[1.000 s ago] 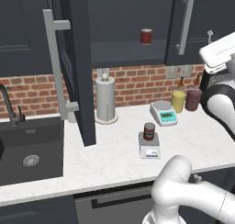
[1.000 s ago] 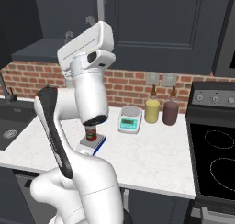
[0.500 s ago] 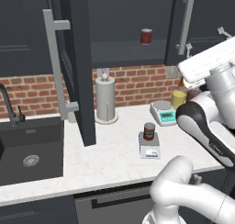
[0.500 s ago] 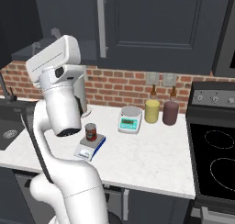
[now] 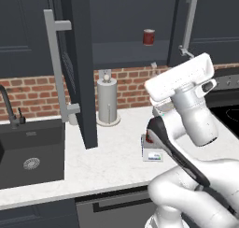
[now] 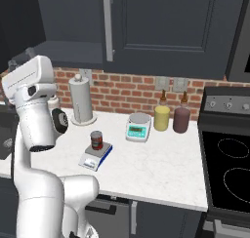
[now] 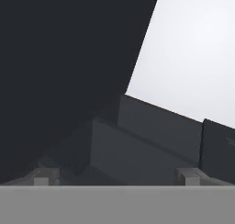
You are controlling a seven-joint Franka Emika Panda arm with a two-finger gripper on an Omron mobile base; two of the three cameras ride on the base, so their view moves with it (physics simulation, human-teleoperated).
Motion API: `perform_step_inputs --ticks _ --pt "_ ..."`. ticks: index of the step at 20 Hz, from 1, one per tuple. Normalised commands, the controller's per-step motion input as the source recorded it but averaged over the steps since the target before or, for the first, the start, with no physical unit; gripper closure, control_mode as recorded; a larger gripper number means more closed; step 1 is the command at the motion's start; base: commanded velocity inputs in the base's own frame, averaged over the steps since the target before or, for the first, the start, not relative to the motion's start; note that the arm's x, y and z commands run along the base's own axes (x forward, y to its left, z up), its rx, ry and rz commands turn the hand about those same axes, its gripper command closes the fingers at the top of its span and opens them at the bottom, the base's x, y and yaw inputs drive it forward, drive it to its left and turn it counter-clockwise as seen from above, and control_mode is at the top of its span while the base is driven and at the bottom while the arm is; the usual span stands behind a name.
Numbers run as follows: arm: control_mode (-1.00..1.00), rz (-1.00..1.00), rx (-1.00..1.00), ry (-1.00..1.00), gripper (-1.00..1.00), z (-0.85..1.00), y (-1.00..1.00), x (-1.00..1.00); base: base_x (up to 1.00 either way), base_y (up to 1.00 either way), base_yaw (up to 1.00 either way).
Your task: Pick the canned food and place it on the digital scale for weighing, and close the cabinet.
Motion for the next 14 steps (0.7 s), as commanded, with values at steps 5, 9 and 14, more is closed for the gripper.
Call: perform_step_inputs --ticks 5,9,14 --pt "-1.00 0.00 0.02 0.05 -1.00 -0.55 1.00 0.18 0.00 0.00 0.00" --pt "-1.00 0.00 0.10 0.01 -1.00 -0.55 0.99 0.24 0.00 0.00 0.00" --pt "-1.00 0.00 0.16 0.01 -1.00 -0.40 0.75 0.17 0.00 0.00 0.00"
